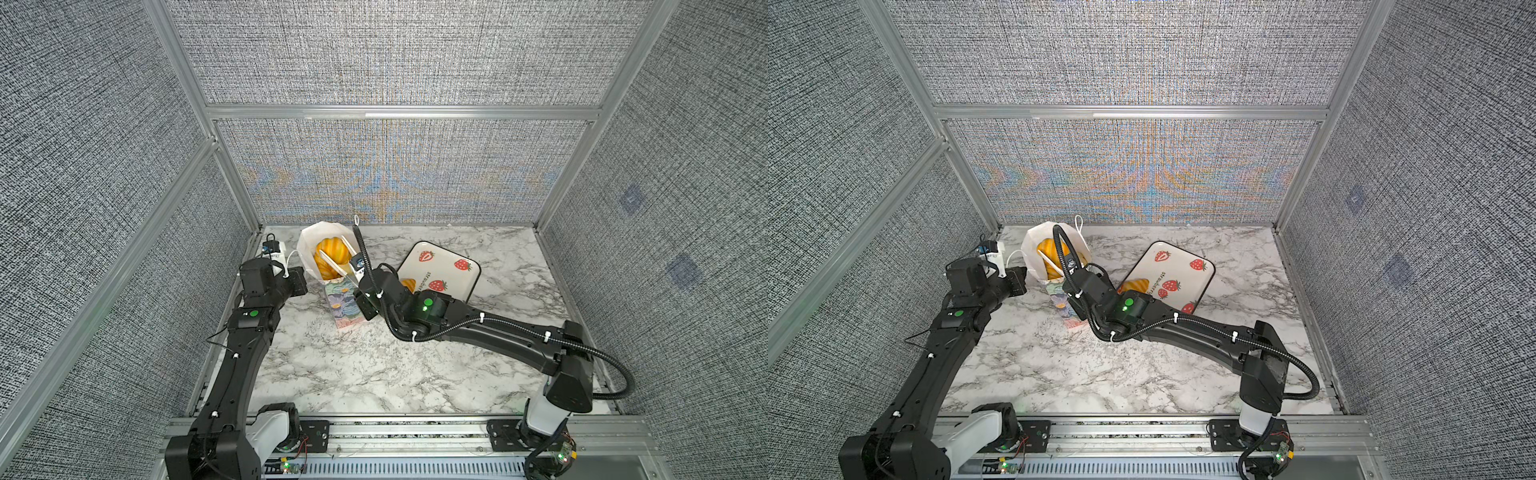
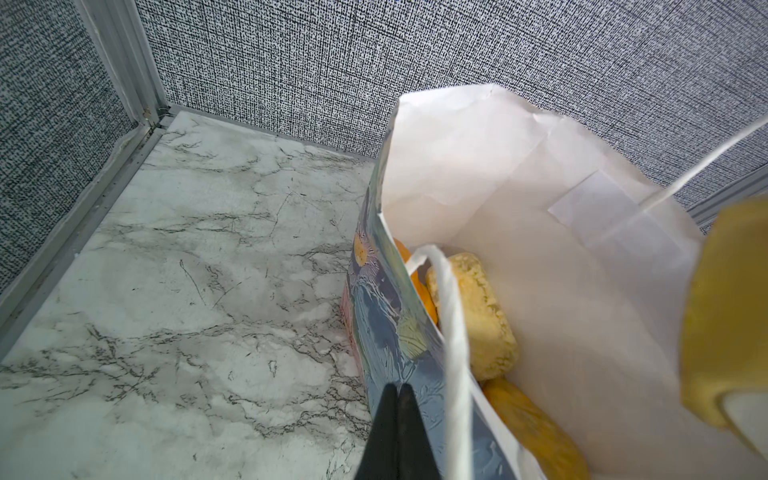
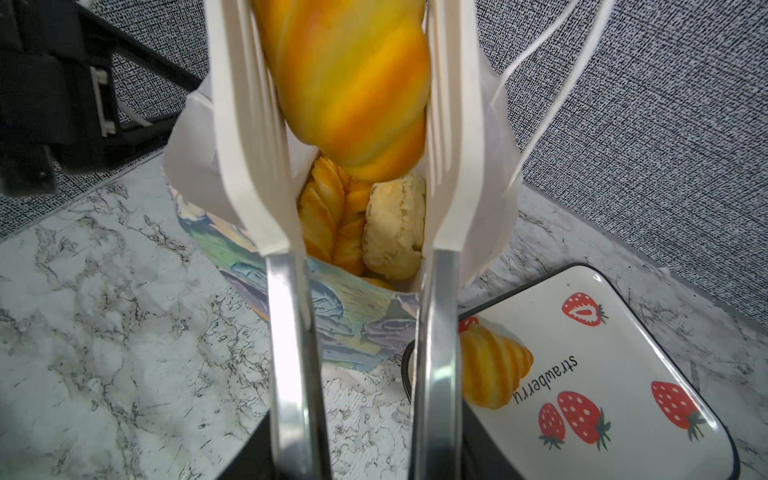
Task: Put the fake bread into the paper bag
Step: 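Lower the croissant into the bag opening and open the tongs, then move the empty tongs with the right gripper back over the last croissant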
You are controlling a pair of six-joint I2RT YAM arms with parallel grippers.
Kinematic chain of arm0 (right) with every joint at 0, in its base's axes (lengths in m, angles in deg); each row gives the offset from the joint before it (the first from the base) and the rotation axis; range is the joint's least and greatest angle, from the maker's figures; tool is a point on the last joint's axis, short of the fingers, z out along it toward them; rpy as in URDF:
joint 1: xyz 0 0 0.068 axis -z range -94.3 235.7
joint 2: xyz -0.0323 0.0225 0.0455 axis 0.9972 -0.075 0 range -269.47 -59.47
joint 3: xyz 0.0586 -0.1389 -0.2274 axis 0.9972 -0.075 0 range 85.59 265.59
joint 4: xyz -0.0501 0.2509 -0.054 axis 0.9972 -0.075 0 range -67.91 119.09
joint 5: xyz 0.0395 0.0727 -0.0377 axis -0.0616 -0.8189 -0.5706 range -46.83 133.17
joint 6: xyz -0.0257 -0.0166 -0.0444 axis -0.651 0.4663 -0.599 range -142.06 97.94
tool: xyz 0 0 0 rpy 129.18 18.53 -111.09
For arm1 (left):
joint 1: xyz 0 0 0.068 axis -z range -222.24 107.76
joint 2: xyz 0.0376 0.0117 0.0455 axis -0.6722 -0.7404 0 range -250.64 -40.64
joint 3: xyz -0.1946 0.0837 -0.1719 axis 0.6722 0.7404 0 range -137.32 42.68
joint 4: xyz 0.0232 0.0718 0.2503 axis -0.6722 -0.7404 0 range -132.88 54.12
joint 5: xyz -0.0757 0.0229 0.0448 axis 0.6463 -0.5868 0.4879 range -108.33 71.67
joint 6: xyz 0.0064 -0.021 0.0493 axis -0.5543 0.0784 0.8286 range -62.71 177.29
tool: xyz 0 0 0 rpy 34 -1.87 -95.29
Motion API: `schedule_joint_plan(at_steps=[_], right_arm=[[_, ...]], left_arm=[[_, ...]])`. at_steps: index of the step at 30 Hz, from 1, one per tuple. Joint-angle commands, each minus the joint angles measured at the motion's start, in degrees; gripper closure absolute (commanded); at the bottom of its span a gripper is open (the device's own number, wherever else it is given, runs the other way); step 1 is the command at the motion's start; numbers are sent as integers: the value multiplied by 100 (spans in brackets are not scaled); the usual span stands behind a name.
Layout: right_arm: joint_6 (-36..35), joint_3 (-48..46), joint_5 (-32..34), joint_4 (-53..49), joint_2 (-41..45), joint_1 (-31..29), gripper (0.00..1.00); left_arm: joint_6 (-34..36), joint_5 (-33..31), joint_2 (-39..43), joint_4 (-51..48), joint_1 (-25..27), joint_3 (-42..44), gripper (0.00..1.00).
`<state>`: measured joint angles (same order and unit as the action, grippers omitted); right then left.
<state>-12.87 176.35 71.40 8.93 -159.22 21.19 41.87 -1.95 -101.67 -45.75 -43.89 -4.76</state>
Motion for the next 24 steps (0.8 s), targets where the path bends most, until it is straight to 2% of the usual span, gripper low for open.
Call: schedule_joint_plan(at_steps=[1, 8, 12, 19, 24], right_arm=[[69, 82, 120, 136, 12, 4, 51], [70, 65, 146, 133, 44, 21, 48], [58, 23, 145, 144, 91, 10, 40], [65, -72, 191, 245, 198, 15, 40], [85, -487, 411, 607, 557, 17, 41]], left_arm=[[30, 40, -20, 84, -11, -1, 100], [26, 68, -56, 98, -11, -16, 100], [24, 60, -48, 84, -15, 5, 100], [29, 59, -42, 82, -27, -3, 100], [30, 64, -38, 88, -21, 3, 100]])
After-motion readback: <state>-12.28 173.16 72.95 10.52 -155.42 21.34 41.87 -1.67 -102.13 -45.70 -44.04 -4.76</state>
